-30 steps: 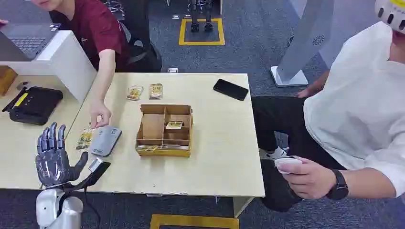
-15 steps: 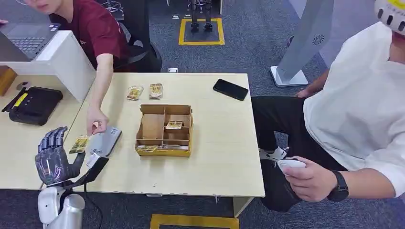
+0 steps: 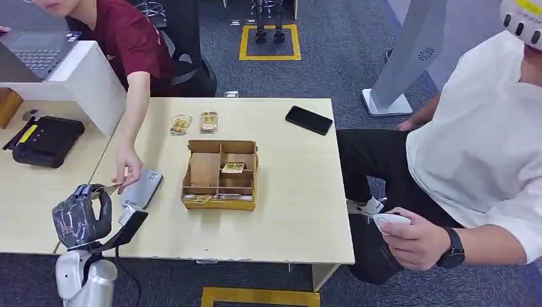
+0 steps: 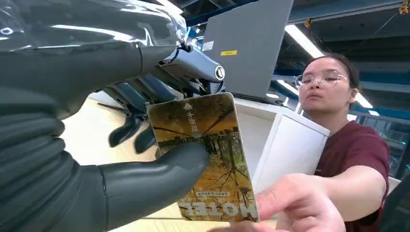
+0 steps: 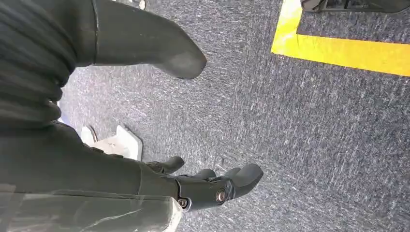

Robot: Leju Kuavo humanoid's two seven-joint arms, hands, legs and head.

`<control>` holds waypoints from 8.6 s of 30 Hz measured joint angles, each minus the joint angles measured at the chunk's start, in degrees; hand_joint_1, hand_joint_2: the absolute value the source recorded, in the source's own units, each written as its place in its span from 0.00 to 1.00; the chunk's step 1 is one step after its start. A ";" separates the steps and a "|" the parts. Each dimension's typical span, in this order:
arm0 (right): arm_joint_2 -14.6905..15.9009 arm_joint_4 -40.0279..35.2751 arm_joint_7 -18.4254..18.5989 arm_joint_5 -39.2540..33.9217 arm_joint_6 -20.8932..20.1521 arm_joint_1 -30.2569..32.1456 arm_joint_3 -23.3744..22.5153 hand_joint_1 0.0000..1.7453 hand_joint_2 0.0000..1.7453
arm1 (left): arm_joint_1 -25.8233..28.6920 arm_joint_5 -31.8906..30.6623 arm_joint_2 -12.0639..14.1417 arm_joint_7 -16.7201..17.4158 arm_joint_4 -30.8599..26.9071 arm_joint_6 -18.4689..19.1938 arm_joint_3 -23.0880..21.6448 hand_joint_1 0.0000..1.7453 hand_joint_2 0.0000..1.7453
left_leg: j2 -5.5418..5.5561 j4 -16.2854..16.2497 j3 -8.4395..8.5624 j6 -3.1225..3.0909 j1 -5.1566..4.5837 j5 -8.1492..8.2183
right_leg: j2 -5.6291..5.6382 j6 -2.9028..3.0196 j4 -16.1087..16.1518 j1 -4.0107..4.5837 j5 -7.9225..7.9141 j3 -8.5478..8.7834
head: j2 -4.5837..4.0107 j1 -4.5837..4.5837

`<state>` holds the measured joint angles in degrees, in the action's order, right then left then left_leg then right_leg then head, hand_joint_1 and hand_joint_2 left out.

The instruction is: Pass the card to the sensor for recognition and then transmit it.

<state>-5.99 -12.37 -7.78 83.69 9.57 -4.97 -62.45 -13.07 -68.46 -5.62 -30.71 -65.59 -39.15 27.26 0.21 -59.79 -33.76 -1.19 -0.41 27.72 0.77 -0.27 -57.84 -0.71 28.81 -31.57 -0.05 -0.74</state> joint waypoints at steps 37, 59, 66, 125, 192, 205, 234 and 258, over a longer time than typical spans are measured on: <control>0.00 0.00 0.15 1.46 0.02 -0.08 0.18 0.00 1.00 | 1.91 -21.29 2.60 31.08 -1.53 -0.07 -8.11 1.00 1.00 | 0.01 0.01 0.00 0.00 0.01 0.00 | -0.01 0.01 -0.01 0.00 0.00 0.00 | -0.02 0.00; -0.20 0.00 0.33 1.88 0.66 -0.33 0.24 0.00 1.00 | -3.69 11.85 -2.58 9.11 8.64 10.36 -4.96 1.00 1.00 | 0.01 -0.01 -0.01 0.00 0.00 -0.01 | 0.00 0.00 0.00 0.00 -0.03 -0.01 | -0.02 0.02; -0.20 0.00 0.33 2.08 0.63 -0.33 0.24 0.00 1.00 | -4.06 20.16 -4.07 8.07 5.94 17.84 -3.24 1.00 1.00 | 0.01 -0.01 -0.01 0.00 0.00 -0.01 | 0.00 0.00 0.00 0.00 -0.03 -0.02 | -0.02 0.00; -0.77 0.00 -0.74 5.13 -0.39 -0.62 3.10 0.00 1.00 | -14.77 8.57 -3.39 24.22 18.06 17.73 8.04 1.00 1.00 | 0.01 -0.01 0.00 0.00 0.00 -0.05 | 0.00 0.00 -0.03 0.00 -0.03 0.00 | -0.02 0.02; -1.49 0.00 0.09 6.27 -1.07 -1.06 4.74 0.00 1.00 | -15.51 21.81 -7.52 12.13 15.27 24.60 9.92 1.00 1.00 | 0.03 -0.02 0.01 0.00 0.00 -0.07 | -0.01 0.01 -0.05 0.00 -0.05 0.01 | 0.00 0.02; -1.51 0.00 1.38 6.29 -1.29 -1.16 6.51 0.00 1.00 | -17.21 35.91 -10.21 10.60 -4.19 28.90 4.48 1.00 1.00 | -0.02 -0.04 0.01 0.01 0.00 -0.07 | 0.03 0.04 -0.07 0.00 -0.07 -0.02 | -0.02 0.00; -1.92 0.00 2.19 6.27 -1.31 -1.94 10.38 0.00 0.00 | -23.27 13.25 -6.84 13.35 2.60 12.74 0.63 0.00 1.00 | -0.01 -0.04 0.01 0.04 0.00 -0.13 | 0.03 0.05 -0.08 0.00 -0.08 -0.02 | -0.02 0.00; -1.92 0.00 1.79 3.37 -0.11 -1.16 9.38 0.00 0.00 | -19.87 23.42 -5.97 9.61 0.15 37.27 -4.60 0.00 1.00 | -0.01 -0.04 0.01 0.04 -0.01 -0.12 | 0.05 0.05 -0.08 0.00 -0.08 -0.02 | 0.00 0.00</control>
<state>-7.91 -12.37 -5.99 87.06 9.46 -6.13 -53.07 -32.95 -45.04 -11.59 -21.10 -65.45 -1.88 22.66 0.20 -59.83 -33.75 -1.15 -0.41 27.60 0.82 -0.22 -57.93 -0.71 28.73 -31.59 -0.05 -0.74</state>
